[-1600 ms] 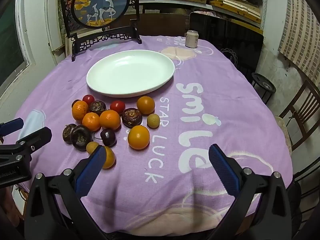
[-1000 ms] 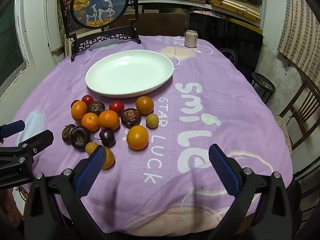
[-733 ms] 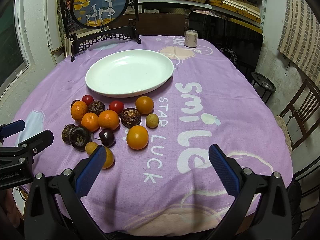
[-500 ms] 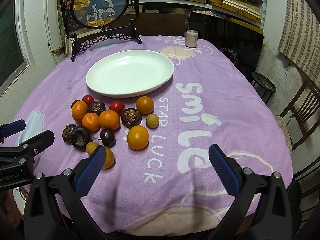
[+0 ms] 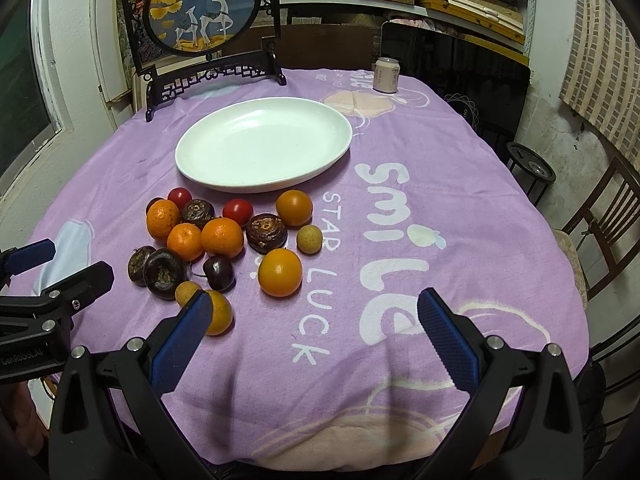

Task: Organize fruits

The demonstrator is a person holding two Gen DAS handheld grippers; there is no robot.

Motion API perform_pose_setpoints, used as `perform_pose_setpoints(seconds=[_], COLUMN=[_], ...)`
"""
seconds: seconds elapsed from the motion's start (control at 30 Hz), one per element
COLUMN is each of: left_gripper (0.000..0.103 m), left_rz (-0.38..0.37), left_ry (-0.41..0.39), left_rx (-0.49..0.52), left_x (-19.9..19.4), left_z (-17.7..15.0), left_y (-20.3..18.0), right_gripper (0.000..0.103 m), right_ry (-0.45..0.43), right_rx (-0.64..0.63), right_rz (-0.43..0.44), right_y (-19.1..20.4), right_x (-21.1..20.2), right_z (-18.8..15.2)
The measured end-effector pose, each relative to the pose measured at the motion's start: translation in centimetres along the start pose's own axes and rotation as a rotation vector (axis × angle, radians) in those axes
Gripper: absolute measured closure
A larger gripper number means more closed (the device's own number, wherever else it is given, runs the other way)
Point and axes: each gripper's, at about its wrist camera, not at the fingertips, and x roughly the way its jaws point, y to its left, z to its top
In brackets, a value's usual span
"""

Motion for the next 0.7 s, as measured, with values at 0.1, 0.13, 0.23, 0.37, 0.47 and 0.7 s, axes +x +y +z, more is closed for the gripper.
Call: perform_pose_setpoints(seconds=[0.1, 0.13, 0.23, 0.37, 0.47, 0.7], left_gripper=[0.002, 0.002, 0.002, 0.002, 0.002, 0.002], left_rz=[0.000, 0.000, 0.001, 0.001, 0.001, 0.001], left_ry=[0.001, 0.001, 0.000, 0.000, 0.001, 0.001], left_rx=[-0.001, -0.001, -0.001, -0.001, -0.002, -0.002], left_x=[0.01, -0.03, 0.04, 0.04, 0.04, 0.07], left_z=[-0.01, -0.02, -0.03, -0.03, -0.01, -0.01], left_y=[-0.02, -0.17, -0.03, -0.07, -0.10, -0.05], right_gripper=[0.001, 0.001, 0.001, 0.001, 0.001, 0.001], right_ry=[-0.001, 0.000, -0.001, 0.002, 0.003, 0.003], right_rx=[0.000, 0.000, 0.000, -0.001, -0.002, -0.002], right_rz=[0.000, 0.001, 0.000, 0.001, 0.002, 0.002], right_y=[0.00, 0.00, 0.04, 0.08, 0.12, 0.11], right_x=[0.00, 0.00, 0.01, 0.06, 0.13, 0.15], right_z=[-0.06, -0.07, -0.07, -0.10, -0.16, -0.15])
